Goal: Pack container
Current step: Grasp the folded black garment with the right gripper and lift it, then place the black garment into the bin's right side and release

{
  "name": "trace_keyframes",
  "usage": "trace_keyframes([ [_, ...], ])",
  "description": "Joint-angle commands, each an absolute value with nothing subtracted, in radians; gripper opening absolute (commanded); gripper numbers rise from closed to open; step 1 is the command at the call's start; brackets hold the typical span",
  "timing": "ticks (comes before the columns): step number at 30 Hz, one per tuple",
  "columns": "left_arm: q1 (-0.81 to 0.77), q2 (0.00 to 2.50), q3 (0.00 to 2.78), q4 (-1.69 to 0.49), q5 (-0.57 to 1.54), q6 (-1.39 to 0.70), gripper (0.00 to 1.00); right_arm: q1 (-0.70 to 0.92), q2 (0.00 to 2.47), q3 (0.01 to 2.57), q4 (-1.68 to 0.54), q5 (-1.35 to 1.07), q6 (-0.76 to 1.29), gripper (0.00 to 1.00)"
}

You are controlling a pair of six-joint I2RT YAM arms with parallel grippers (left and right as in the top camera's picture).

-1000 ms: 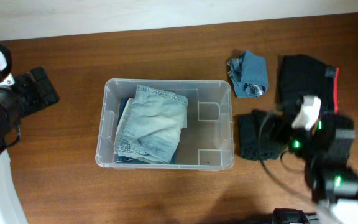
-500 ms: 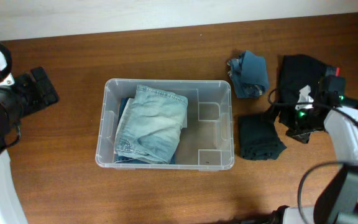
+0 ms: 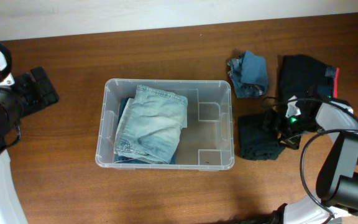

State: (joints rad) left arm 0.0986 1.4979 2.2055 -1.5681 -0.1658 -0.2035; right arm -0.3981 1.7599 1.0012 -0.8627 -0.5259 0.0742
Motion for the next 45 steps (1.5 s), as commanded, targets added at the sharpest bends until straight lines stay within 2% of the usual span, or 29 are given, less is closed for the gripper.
trace_keyframes([
  [1, 0.103, 1.494, 2.207, -1.570, -0.173, -0.216, 1.00, -0.399, 1.769, 0.904, -0.810, -0.588, 0.056, 0.92],
  [3, 0.103, 1.494, 2.207, -1.570, -0.173, -0.216, 1.00, -0.400, 1.769, 0.852, -0.762, -0.625, 0.056, 0.86],
  [6, 0.103, 1.494, 2.207, -1.570, -0.173, -0.216, 1.00, -0.402, 1.769, 0.754, -0.617, -0.644, 0.068, 0.63],
  [8, 0.103, 1.494, 2.207, -1.569, -0.173, -0.216, 1.00, -0.402, 1.768, 0.749, -0.604, -0.644, 0.067, 0.43],
  [10, 0.103, 1.494, 2.207, -1.569, -0.173, -0.216, 1.00, -0.402, 1.766, 0.754, -0.605, -0.644, 0.068, 0.31],
  [16, 0.103, 1.494, 2.207, -1.569, -0.173, -0.216, 1.00, -0.402, 1.671, 0.764, -0.615, -0.733, 0.068, 0.15],
  [23, 0.103, 1.494, 2.207, -1.569, -0.173, -0.216, 1.00, -0.400, 1.390, 0.824, -0.643, -0.943, 0.067, 0.04],
  [26, 0.103, 1.494, 2.207, -1.570, -0.173, -0.216, 1.00, -0.399, 1.248, 0.858, -0.642, -1.018, 0.080, 0.04],
  [33, 0.103, 1.494, 2.207, -1.570, -0.173, -0.216, 1.00, -0.294, 1.035, 0.871, -0.523, -1.118, 0.296, 0.04],
  [36, 0.103, 1.494, 2.207, -1.569, -0.173, -0.216, 1.00, -0.152, 1.024, 0.871, -0.321, -1.141, 0.480, 0.04],
  [38, 0.103, 1.494, 2.207, -1.569, -0.173, -0.216, 1.00, -0.072, 1.028, 0.871, -0.249, -1.090, 0.548, 0.04],
  [39, 0.103, 1.494, 2.207, -1.570, -0.173, -0.216, 1.00, 0.014, 1.033, 0.871, -0.243, -0.952, 0.619, 0.04],
  [42, 0.103, 1.494, 2.207, -1.570, -0.173, -0.216, 1.00, 0.136, 1.062, 0.871, -0.289, -0.715, 0.672, 0.04],
  [45, 0.103, 1.494, 2.207, -1.570, -0.173, -0.216, 1.00, 0.214, 1.126, 0.871, -0.326, -0.595, 0.690, 0.04],
])
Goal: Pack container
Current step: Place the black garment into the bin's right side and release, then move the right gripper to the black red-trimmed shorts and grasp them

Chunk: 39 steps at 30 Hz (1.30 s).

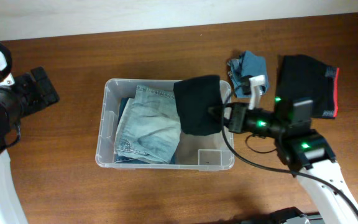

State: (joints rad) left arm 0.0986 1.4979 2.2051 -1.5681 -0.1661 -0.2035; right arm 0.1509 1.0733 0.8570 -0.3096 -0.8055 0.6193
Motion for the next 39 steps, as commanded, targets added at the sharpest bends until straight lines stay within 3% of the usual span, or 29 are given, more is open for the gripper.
trace_keyframes([
  [1, 0.103, 1.494, 2.207, -1.570, -0.173, -0.216, 1.00, 0.230, 1.153, 0.871, -0.326, -0.582, 0.689, 0.04],
  [12, 0.103, 1.494, 2.207, -1.569, -0.173, -0.216, 1.00, 0.249, 1.517, 0.870, -0.320, -0.488, 0.688, 0.06],
  [18, 0.103, 1.494, 2.207, -1.570, -0.173, -0.216, 1.00, 0.249, 1.455, 0.871, -0.302, -0.479, 0.673, 0.56],
  [19, 0.103, 1.494, 2.207, -1.570, -0.173, -0.216, 1.00, 0.249, 1.403, 0.872, -0.309, -0.466, 0.659, 0.69],
  [23, 0.103, 1.494, 2.207, -1.570, -0.173, -0.216, 1.00, 0.231, 1.237, 0.872, -0.385, -0.338, 0.660, 0.78],
  [28, 0.103, 1.495, 2.207, -1.570, -0.173, -0.216, 1.00, 0.047, 1.117, 0.872, -0.486, -0.303, 0.625, 0.88],
  [39, 0.103, 1.495, 2.207, -1.570, -0.173, -0.216, 1.00, -0.627, 1.230, 0.872, -0.476, -0.435, 0.477, 0.89],
])
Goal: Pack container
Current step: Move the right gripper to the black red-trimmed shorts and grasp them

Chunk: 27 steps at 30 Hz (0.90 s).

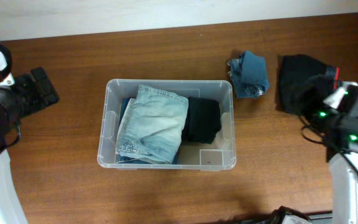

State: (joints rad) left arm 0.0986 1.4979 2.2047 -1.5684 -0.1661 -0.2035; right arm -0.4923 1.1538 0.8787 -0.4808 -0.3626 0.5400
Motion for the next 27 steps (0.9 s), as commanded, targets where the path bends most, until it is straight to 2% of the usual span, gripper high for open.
trace_keyframes([
  [1, 0.103, 1.495, 2.207, -1.570, -0.173, -0.216, 1.00, -0.695, 1.291, 0.875, -0.476, -0.507, 0.479, 0.88],
  [3, 0.103, 1.495, 2.207, -1.569, -0.173, -0.216, 1.00, -0.756, 1.373, 0.900, -0.483, -0.582, 0.478, 0.85],
  [6, 0.103, 1.495, 2.207, -1.570, -0.173, -0.216, 1.00, -0.819, 1.544, 1.042, -0.559, -0.617, 0.433, 0.85],
  [10, 0.103, 1.495, 2.207, -1.570, -0.173, -0.216, 1.00, -0.827, 1.745, 1.325, -0.651, -0.596, 0.411, 0.96],
  [17, 0.103, 1.495, 2.207, -1.569, -0.173, -0.216, 1.00, -0.843, 1.998, 1.736, -0.880, -0.591, 0.219, 0.99],
  [27, 0.103, 1.495, 2.207, -1.569, -0.173, -0.216, 1.00, -0.931, 2.199, 1.769, -0.963, -0.643, 0.099, 0.99],
])
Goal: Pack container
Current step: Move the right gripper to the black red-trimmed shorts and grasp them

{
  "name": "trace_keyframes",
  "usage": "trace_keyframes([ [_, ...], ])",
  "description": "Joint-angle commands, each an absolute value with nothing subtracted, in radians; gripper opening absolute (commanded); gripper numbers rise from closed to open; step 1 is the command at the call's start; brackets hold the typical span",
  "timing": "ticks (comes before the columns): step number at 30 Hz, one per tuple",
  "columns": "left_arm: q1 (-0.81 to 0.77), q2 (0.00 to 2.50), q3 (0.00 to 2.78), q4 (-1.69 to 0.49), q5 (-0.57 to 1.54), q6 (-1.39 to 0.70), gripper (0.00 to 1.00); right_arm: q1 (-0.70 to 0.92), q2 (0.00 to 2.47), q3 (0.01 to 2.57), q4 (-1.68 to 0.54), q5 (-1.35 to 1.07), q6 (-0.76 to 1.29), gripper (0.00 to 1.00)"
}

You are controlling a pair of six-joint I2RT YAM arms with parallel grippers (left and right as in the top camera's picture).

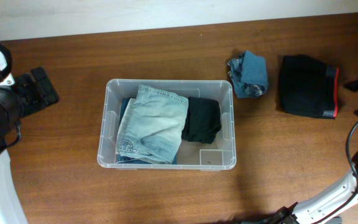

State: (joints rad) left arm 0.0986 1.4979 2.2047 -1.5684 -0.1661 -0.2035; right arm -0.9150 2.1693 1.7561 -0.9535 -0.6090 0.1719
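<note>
A clear plastic container (102, 134) sits mid-table. Inside it, folded light-blue jeans (153, 123) fill the left and middle, and a folded black garment (202, 120) lies beside them on the right. To the right of the bin, a small blue denim piece (249, 73) and a folded black garment with a red edge (306, 86) rest on the wood. My right gripper is at the frame's far right edge, its fingers apart and holding nothing. My left gripper (40, 89) is far left of the bin, its jaws unclear.
The brown wooden table (166, 193) runs to a pale wall along the top edge. The right arm's cable (351, 140) loops at the right side. White arm links stand at the lower left and lower right corners.
My right gripper has pulled back from over the black red-edged garment to the right edge of the view. That garment now shows in full. The bin's contents are unchanged.
My right gripper was first at a folded black garment lying right of the bin. Then it held that garment over the bin's right half. After that the garment lay inside beside the jeans and the gripper was away to the right, now farther still. The left arm never moved.
</note>
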Motion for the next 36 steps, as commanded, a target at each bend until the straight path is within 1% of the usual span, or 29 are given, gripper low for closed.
trace_keyframes([
  [1, 0.103, 1.495, 2.207, -1.569, -0.173, -0.216, 1.00, -0.933, 2.210, 1.769, -0.965, -0.644, 0.090, 0.99],
  [8, 0.103, 1.495, 2.207, -1.569, -0.173, -0.216, 1.00, -0.896, 2.315, 1.767, -0.965, -0.682, 0.039, 0.99],
  [16, 0.103, 1.495, 2.207, -1.569, -0.173, -0.216, 1.00, -0.812, 2.400, 1.765, -0.973, -0.684, -0.045, 1.00],
  [17, 0.103, 1.495, 2.207, -1.569, -0.173, -0.216, 1.00, -0.807, 2.403, 1.765, -0.973, -0.684, -0.045, 0.96],
  [18, 0.103, 1.495, 2.207, -1.569, -0.173, -0.216, 1.00, -0.803, 2.404, 1.765, -0.973, -0.672, -0.045, 0.89],
  [20, 0.103, 1.495, 2.207, -1.569, -0.173, -0.216, 1.00, -0.804, 2.404, 1.765, -0.976, -0.643, -0.045, 0.82],
  [25, 0.103, 1.495, 2.207, -1.569, -0.173, -0.216, 1.00, -0.815, 2.416, 1.757, -0.988, -0.643, -0.088, 0.83],
  [26, 0.103, 1.495, 2.207, -1.569, -0.173, -0.216, 1.00, -0.818, 2.420, 1.747, -0.986, -0.643, -0.102, 0.87],
  [27, 0.103, 1.495, 2.207, -1.569, -0.173, -0.216, 1.00, -0.821, 2.426, 1.742, -0.986, -0.644, -0.110, 0.88],
  [31, 0.103, 1.495, 2.207, -1.569, -0.173, -0.216, 1.00, -0.846, 2.446, 1.711, -0.980, -0.644, -0.112, 0.91],
  [34, 0.103, 1.495, 2.207, -1.569, -0.173, -0.216, 1.00, -0.887, 2.446, 1.709, -0.980, -0.644, -0.099, 0.93],
  [36, 0.103, 1.495, 2.207, -1.569, -0.173, -0.216, 1.00, -0.931, 2.446, 1.706, -0.989, -0.657, -0.097, 0.95],
])
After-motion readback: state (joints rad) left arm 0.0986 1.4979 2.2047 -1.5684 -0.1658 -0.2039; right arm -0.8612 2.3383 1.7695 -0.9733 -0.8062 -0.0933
